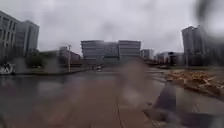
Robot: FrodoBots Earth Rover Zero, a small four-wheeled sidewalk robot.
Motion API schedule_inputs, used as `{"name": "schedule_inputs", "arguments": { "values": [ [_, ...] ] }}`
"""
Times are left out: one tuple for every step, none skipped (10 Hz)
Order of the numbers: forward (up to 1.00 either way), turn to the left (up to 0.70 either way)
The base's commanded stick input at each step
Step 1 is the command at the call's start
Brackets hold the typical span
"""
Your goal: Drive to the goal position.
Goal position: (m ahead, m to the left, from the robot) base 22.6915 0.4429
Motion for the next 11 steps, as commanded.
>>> {"name": "schedule_inputs", "arguments": {
  "values": [
    [1.00, 0.00],
    [1.00, 0.00],
    [1.00, 0.00],
    [1.00, 0.00],
    [1.00, 0.00],
    [1.00, 0.00],
    [1.00, 0.00],
    [1.00, 0.00],
    [1.00, 0.00],
    [1.00, 0.00],
    [1.00, 0.00]
  ]
}}
